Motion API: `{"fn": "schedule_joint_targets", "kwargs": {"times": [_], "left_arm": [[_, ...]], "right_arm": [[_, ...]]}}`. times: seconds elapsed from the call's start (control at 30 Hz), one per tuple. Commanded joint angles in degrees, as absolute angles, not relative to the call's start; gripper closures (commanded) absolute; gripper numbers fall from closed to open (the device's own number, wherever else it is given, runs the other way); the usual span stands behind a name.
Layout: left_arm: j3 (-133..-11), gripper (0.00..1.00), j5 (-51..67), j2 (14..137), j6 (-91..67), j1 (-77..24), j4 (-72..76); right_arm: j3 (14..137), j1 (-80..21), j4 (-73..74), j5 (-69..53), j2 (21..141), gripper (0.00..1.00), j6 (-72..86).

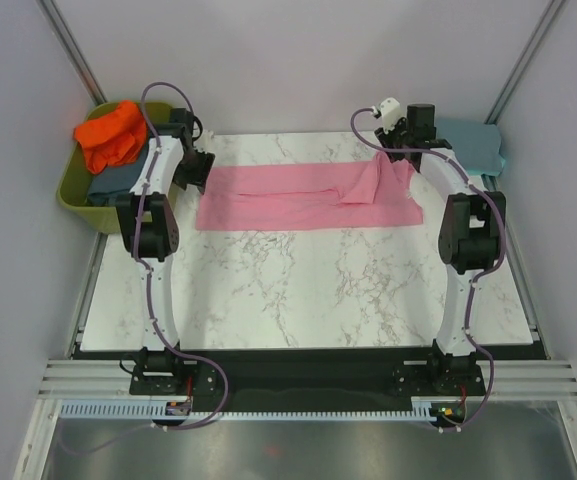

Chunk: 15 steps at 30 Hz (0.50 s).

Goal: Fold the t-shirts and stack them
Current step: Fold the tshirt

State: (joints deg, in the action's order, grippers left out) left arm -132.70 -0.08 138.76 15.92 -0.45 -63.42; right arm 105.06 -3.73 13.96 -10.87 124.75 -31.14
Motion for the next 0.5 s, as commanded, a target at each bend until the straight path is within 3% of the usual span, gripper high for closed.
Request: {"fn": "schedule_joint_targets", "kwargs": {"times": [0.0, 0.17, 0.47], "left_arm": [[-130.9, 0.34, -5.7, 134.0, 14.9, -0.8, -62.6], [-127.4, 0.34, -0.3, 126.6, 14.0, -2.1, -62.2], [-118.6, 0.43, 14.9, 126.3, 14.7, -7.9, -63.5]], "right_arm": [[108.0, -4.6, 10.5, -7.9, 124.3, 0.54, -29.1], [106.3, -4.6, 9.8, -7.0, 119.5, 0.26, -25.0], [96.1, -2.7, 19.2, -25.6, 114.4, 0.29, -4.3]]}}
